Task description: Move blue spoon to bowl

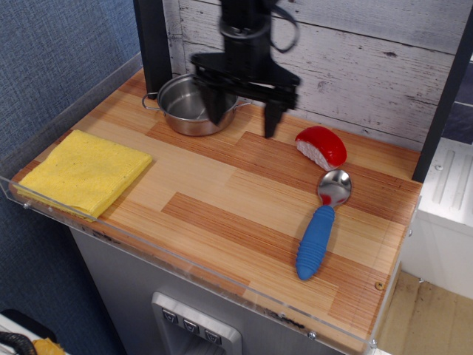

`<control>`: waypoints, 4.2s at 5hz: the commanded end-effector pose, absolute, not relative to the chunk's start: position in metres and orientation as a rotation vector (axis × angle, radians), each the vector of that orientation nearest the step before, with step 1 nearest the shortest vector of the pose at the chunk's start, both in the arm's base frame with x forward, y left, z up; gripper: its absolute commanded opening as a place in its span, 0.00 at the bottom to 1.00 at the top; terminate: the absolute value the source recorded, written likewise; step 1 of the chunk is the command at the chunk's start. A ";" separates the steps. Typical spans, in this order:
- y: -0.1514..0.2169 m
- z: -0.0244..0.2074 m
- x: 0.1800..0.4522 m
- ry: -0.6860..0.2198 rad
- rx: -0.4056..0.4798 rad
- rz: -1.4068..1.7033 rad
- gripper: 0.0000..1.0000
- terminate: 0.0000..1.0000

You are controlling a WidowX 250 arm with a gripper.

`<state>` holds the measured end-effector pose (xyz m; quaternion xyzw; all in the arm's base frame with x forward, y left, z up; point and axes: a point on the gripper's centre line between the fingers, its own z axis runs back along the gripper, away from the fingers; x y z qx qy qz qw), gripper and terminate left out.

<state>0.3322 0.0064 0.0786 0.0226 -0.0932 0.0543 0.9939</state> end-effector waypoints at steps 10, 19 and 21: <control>-0.089 0.016 0.290 -0.083 -0.066 0.002 0.00 0.00; 0.018 0.099 0.326 -0.199 -0.091 0.975 0.00 0.00; 0.059 0.077 0.337 -0.141 -0.140 1.135 0.00 0.00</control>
